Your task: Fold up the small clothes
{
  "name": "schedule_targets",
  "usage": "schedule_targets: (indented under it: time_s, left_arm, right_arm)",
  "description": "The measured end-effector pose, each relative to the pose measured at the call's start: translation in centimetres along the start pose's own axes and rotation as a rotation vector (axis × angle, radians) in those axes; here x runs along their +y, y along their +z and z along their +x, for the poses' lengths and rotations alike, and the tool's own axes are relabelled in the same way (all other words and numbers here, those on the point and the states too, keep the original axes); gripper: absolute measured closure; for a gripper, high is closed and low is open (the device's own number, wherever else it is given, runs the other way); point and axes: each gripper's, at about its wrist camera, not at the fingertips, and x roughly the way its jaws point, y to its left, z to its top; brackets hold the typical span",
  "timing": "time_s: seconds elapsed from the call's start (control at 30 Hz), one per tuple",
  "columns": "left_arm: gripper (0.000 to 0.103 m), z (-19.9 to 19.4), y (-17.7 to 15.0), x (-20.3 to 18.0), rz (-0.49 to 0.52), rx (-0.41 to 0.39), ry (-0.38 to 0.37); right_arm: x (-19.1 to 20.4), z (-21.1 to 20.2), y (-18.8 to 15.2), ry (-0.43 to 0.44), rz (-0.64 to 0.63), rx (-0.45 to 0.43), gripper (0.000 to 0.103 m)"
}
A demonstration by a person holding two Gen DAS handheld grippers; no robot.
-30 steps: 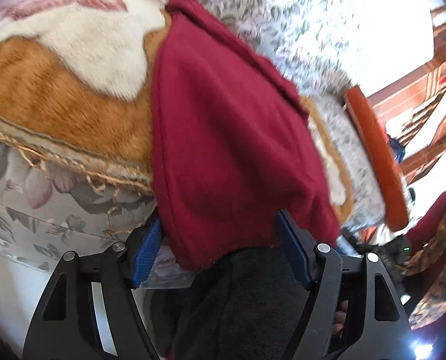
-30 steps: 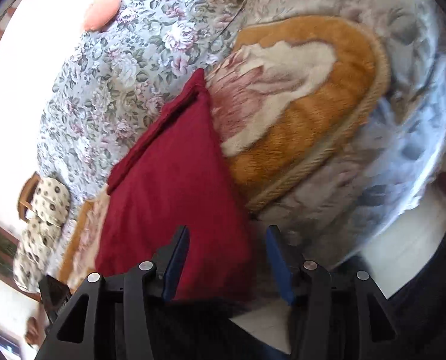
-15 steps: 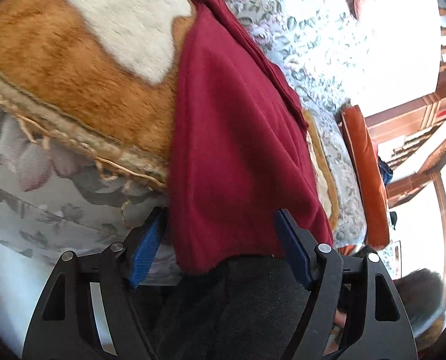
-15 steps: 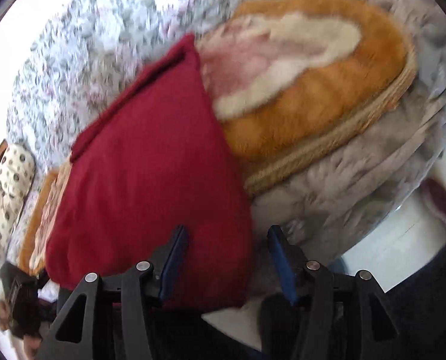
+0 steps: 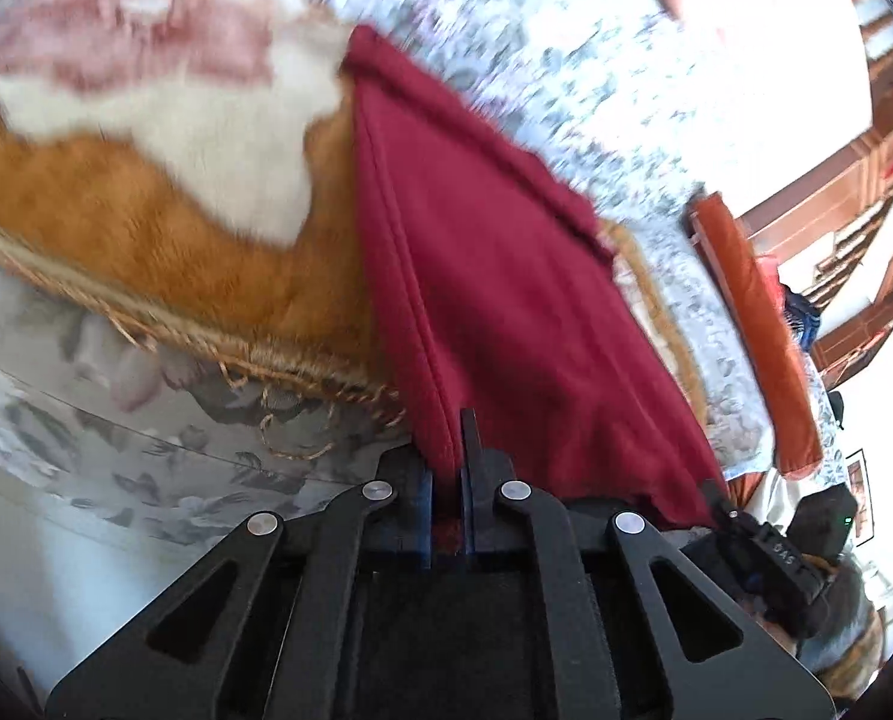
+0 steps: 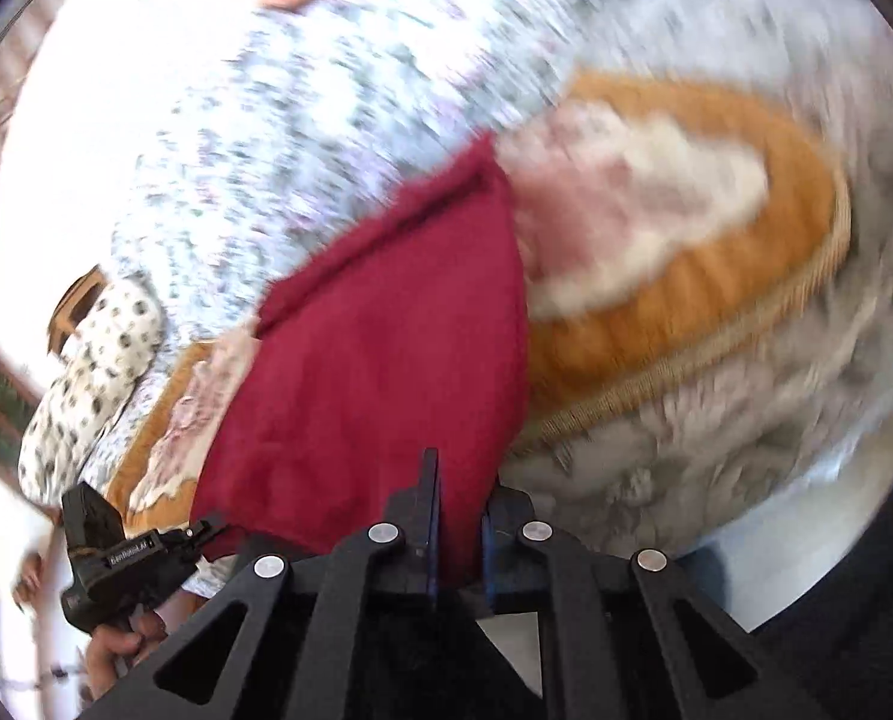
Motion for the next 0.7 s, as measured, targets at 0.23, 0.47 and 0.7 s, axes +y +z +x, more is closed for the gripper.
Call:
schedule_targets:
  time_s: [0.23,0.47,0.7]
  left_arm:
    - [0.099,-6.7,-0.4,-2.0,0.031,-0.095,-0.053]
    - [0.099,-9.4,-2.9,-3.9,0.057,-0.124,-0.11]
    - [0.099,-5.8,0.9,-2.7,-0.132,-0.207,-0.152]
  right_arm:
    - [2.8,-6.2,0.6,0.043,-0.114,-0.045,0.096]
    - [2.6,-11.2,0.2,0.069,-0.095,-0.064,0.096]
    - [0.6,-7.9,5.6,0.22,0.076,-0.092,0.096]
